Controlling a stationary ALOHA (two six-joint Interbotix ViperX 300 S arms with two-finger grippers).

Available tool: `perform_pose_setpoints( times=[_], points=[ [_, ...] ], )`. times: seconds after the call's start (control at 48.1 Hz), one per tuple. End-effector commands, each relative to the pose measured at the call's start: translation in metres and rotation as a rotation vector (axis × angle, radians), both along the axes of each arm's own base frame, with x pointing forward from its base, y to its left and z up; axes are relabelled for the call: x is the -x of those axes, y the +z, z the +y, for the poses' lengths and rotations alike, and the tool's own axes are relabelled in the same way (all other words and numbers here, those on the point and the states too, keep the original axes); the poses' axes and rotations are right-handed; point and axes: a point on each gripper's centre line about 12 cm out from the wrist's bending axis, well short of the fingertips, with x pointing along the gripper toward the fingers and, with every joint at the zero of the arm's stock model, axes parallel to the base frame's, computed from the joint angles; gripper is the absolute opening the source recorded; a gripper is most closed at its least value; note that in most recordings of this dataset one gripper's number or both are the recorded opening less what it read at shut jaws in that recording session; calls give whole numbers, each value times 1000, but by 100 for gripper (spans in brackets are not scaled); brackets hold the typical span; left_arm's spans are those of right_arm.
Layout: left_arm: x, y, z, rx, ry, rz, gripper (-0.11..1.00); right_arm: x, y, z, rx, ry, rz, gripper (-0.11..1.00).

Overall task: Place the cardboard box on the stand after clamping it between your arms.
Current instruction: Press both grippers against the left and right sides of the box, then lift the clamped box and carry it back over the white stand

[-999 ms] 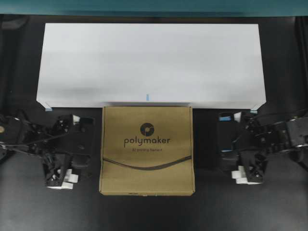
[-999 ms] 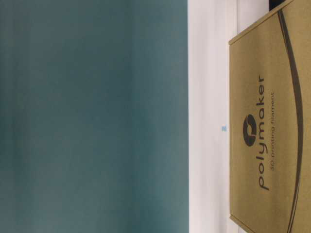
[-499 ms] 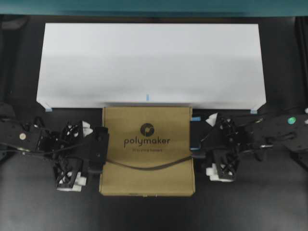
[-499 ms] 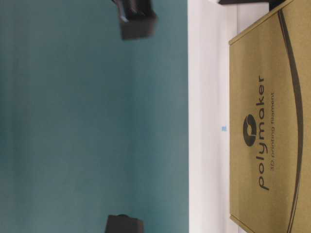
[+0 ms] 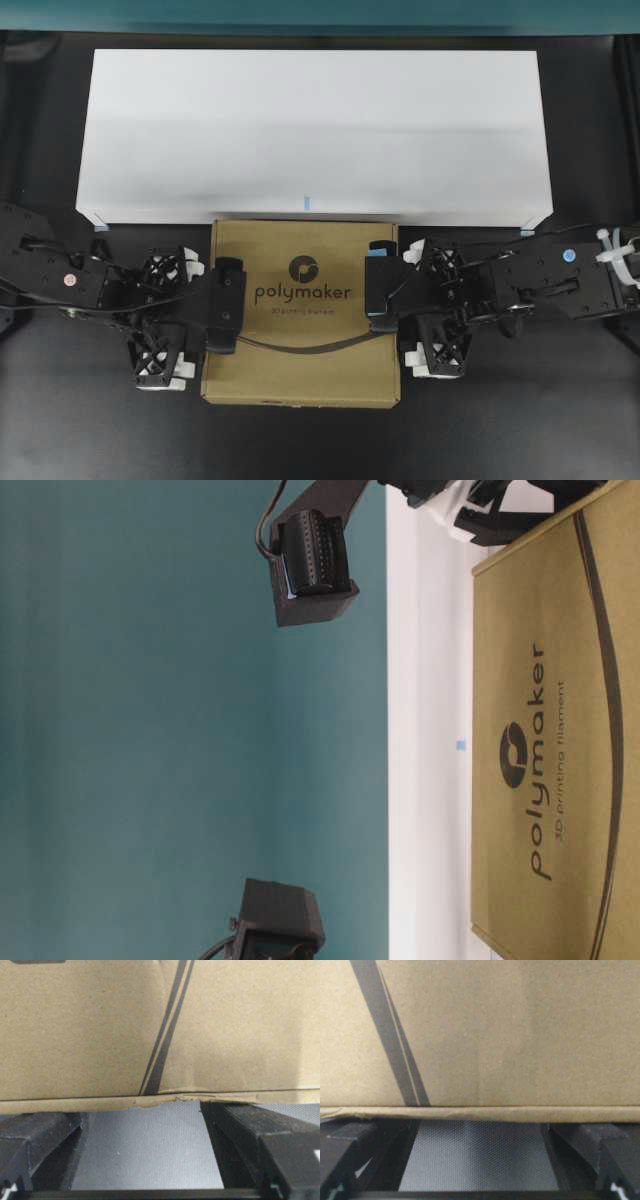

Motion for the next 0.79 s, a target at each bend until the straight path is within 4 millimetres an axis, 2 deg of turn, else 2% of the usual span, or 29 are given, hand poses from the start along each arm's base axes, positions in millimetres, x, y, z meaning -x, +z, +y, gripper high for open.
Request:
perform_pose_setpoints(
  times=[0.0, 0.125, 0.25, 0.395, 0.582, 0.77],
  points=[
    [-15, 11, -3, -6, -22, -50, 80, -9, 3, -3, 0, -9, -20, 82],
    [-20, 18, -5, 0, -20, -70, 80, -11, 12, 0, -1, 4, -45, 82],
    [-25, 31, -5, 3, -22, -103, 80, -13, 32, 3, -13, 9, -101, 82],
    [-24, 61, -5, 4, -21, -133, 80, -12, 56, 4, -25, 1, -133, 82],
    [-18, 108, -2, 1, -14, -145, 80, -12, 104, 2, -17, -2, -122, 82],
    [-18, 145, 7, -7, 14, -129, 80, -12, 143, -8, -6, -29, -91, 82]
  ],
)
